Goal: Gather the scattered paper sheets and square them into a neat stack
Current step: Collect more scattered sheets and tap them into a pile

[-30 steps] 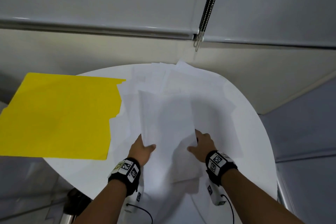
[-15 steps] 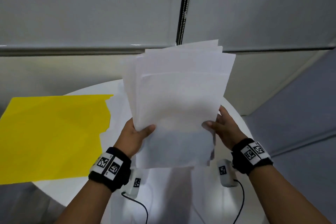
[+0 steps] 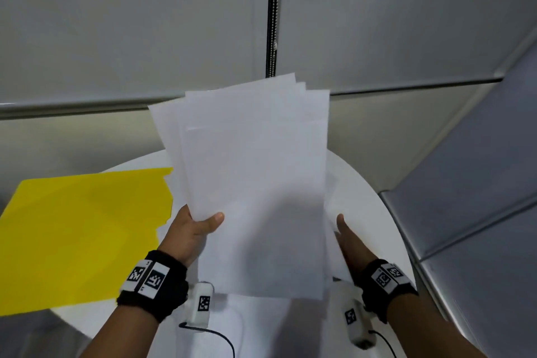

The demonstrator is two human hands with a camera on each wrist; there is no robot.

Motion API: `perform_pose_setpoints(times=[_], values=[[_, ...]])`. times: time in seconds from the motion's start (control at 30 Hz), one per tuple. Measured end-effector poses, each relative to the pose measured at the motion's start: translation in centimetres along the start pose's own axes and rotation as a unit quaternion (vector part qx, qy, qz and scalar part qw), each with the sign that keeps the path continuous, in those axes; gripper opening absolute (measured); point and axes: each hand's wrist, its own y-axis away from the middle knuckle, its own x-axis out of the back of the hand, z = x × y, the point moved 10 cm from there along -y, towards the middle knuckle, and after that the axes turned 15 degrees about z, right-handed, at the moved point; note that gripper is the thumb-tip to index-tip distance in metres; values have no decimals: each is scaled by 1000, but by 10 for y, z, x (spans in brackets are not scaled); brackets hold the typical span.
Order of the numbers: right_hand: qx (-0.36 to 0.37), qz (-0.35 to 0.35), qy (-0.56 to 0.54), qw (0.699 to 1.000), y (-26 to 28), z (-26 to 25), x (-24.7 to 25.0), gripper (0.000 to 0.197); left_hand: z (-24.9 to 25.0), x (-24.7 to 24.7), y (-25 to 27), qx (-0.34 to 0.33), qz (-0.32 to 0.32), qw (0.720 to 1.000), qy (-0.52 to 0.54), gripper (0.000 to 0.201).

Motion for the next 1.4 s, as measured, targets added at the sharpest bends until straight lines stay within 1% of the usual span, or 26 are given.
perform_pose_setpoints(times=[0.07,0.13,0.17,0.23,0.33,0.47,0.57,0.67,0.7,0.77,0.8,0.83,0.87,0.93,0.97,1.03,1.1,1.13,1.2,1.23,1.3,1.33,1.4], values=[[-40,-17,28,999,-5,28,0,79,-28,18,-3,39,23,999,-27,51],[-49,-4,65,997,-13,48,7,68,-63,44,-5,84,56,992,-72,46],[-38,22,76,996,-18,53,14,59,-83,59,-5,105,73,987,-101,45],[12,83,70,994,-29,51,35,44,-119,91,-5,135,112,971,-163,45],[45,127,35,990,-36,42,59,44,-161,124,1,166,147,948,-230,43],[77,147,117,979,-41,35,72,26,-192,134,9,200,160,934,-249,43],[129,151,186,962,-46,26,71,24,-199,123,14,206,158,931,-256,57],[149,136,239,950,-47,26,64,22,-199,109,21,226,154,934,-228,47],[145,130,242,951,-50,29,64,19,-202,107,23,239,154,934,-216,51],[139,124,237,954,-53,36,64,15,-209,107,26,253,155,938,-180,74],[136,122,231,956,-55,39,65,13,-220,112,21,253,154,941,-162,86],[132,119,224,958,-55,41,64,11,-219,109,24,258,146,940,-170,93],[131,116,216,960,-54,42,62,8,-214,101,26,262,134,942,-163,88],[134,102,208,963,-51,41,52,11,-200,86,30,244,123,950,-152,49],[138,94,210,963,-52,40,48,14,-189,75,32,229,111,953,-164,42],[145,78,214,963,-52,38,41,14,-176,58,29,199,91,962,-161,45],[147,63,204,966,-55,36,38,19,-156,42,27,169,71,970,-160,39],[140,56,193,970,-56,37,37,19,-150,35,27,165,54,972,-158,39],[120,41,172,977,-56,38,32,16,-135,19,28,163,20,976,-141,50],[115,43,158,980,-58,37,32,16,-131,17,26,160,16,978,-131,54],[131,70,129,980,-60,28,36,19,-121,10,24,170,-1,981,-88,59],[146,91,109,979,-60,21,41,21,-115,10,23,176,-5,982,-62,67],[170,123,52,976,-57,4,51,22,-99,11,20,163,-4,986,-20,92]])
